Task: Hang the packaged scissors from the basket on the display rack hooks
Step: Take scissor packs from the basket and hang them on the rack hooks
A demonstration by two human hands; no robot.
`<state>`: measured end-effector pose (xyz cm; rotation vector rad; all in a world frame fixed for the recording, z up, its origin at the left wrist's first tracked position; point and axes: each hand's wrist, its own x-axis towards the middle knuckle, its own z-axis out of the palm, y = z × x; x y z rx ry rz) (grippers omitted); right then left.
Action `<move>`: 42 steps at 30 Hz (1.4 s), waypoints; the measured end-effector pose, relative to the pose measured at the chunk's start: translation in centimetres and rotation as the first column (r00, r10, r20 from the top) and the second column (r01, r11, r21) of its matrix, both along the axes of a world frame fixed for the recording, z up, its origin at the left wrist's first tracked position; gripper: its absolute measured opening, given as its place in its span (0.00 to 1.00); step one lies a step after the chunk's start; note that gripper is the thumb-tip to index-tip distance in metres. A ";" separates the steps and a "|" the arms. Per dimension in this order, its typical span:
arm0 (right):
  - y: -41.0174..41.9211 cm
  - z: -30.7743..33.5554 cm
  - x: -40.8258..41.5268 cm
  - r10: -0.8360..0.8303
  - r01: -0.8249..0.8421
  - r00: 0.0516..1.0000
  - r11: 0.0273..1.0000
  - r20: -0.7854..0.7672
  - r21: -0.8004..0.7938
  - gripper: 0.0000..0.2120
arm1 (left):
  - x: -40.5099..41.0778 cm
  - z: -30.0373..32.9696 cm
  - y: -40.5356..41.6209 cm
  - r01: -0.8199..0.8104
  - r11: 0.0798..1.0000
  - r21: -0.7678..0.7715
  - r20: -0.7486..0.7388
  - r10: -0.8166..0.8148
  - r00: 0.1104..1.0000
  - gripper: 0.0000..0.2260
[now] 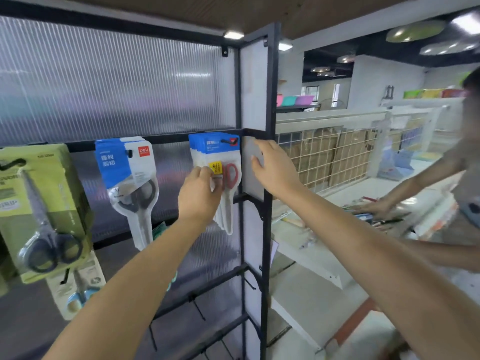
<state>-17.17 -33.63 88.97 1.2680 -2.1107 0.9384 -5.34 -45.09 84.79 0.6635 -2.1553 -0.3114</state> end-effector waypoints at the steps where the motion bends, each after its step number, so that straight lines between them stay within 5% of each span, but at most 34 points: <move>1: 0.9 0.0 0.8 -0.033 0.033 0.999 0.999 0.003 0.011 0.20 | 0.6 0.3 0.9 0.019 1.000 0.001 0.006 -0.019 1.000 0.13; 8: 8.5 -3.5 7.7 -0.174 0.171 0.983 0.984 0.063 0.054 0.19 | 5.5 -0.4 8.2 0.202 0.979 0.033 0.084 -0.204 0.975 0.13; 14: 17.2 -11.5 13.5 -0.335 0.307 0.924 0.937 0.183 0.167 0.19 | 8.4 -7.3 15.8 0.376 0.915 0.147 0.202 -0.400 0.894 0.15; 24: 33.2 -27.9 20.4 -0.588 0.463 0.701 0.805 0.403 0.371 0.14 | 10.9 -21.4 29.9 0.573 0.772 0.275 0.481 -0.626 0.614 0.17; 33: 45.5 -42.8 25.5 -0.707 0.356 0.277 0.705 0.651 0.614 0.18 | 13.0 -35.8 40.1 0.476 0.732 0.487 0.692 -0.656 0.302 0.13; 36: 49.1 -47.5 26.6 -0.725 0.277 0.184 0.686 0.663 0.673 0.11 | 13.9 -40.9 42.2 0.375 0.735 0.565 0.730 -0.657 0.188 0.10; 42: 52.0 -55.7 28.3 -0.753 0.178 0.021 0.650 0.658 0.739 0.07 | 15.5 -51.5 43.4 0.166 0.724 0.669 0.713 -0.689 0.131 0.06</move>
